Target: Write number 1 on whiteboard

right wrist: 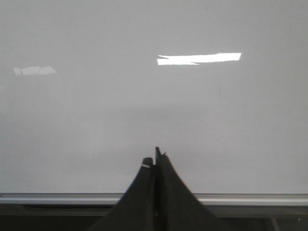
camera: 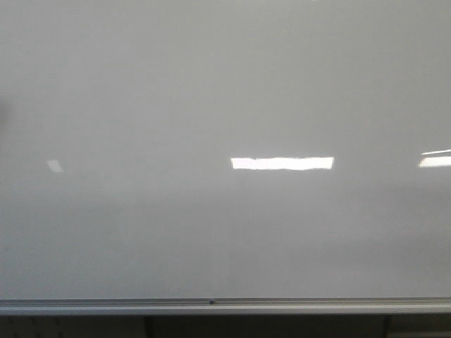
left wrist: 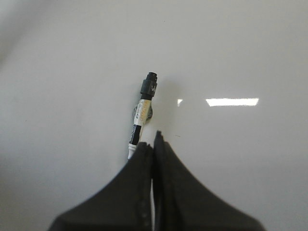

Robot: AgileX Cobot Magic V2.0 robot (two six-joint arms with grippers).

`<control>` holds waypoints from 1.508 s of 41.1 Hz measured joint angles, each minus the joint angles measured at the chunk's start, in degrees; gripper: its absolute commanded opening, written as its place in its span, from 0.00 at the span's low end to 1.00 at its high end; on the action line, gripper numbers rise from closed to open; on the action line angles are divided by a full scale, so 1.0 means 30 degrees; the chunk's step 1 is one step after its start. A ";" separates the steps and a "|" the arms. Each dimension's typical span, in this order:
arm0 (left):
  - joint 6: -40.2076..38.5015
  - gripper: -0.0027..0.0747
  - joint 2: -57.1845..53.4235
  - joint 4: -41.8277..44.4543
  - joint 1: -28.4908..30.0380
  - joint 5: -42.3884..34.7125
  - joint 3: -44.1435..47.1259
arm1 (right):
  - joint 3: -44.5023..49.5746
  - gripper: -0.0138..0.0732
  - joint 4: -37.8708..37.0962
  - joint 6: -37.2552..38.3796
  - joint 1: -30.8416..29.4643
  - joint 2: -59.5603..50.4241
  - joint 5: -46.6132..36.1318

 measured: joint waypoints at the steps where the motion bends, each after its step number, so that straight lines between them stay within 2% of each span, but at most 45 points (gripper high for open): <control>1: 0.0000 0.01 0.0000 0.0000 0.0000 0.0000 0.0000 | 0.0000 0.09 0.0000 0.0000 0.0000 0.0000 0.0000; 54: 0.0000 0.01 0.0000 0.0000 0.0000 0.0000 0.0000 | 0.0000 0.09 0.0000 0.0000 0.0000 0.0000 -0.0047; 62: 0.0000 0.01 0.0000 0.0000 0.0000 -0.1082 0.0000 | 0.0000 0.09 0.0198 0.0013 0.0000 0.0000 -0.1445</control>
